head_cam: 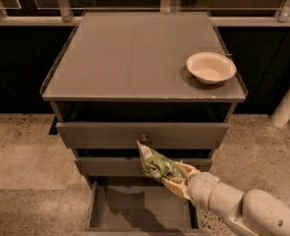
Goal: Place green jalapeno chip bag into bottom drawer
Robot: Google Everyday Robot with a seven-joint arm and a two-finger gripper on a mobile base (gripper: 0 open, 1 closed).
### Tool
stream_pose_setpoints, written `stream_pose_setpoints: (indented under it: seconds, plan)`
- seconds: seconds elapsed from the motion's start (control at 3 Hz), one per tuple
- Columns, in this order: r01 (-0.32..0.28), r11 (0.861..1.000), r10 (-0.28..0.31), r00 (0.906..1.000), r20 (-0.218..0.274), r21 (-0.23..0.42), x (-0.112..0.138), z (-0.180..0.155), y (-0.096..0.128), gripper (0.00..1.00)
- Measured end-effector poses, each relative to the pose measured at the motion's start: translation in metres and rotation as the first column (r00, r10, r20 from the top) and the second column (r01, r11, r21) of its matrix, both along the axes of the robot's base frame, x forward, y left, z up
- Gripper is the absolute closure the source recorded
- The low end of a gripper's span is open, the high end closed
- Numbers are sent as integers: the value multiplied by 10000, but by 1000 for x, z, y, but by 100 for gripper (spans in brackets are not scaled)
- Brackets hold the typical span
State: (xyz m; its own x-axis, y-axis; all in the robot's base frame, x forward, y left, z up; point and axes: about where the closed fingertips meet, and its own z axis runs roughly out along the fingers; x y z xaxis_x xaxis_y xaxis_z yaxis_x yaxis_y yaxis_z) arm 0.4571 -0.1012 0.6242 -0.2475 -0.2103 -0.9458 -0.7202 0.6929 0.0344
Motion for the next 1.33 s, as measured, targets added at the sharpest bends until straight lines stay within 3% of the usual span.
stream_pose_setpoints:
  seconds: [0.33,1.0,1.33]
  plan:
    - [18,9961,38,9980,-632,887,9,-64,3,100]
    - [50,9924,55,9964,-851,1227,6,-77,8,100]
    - [263,9912,-94,9916,-1293,1294,8,-104,8,100]
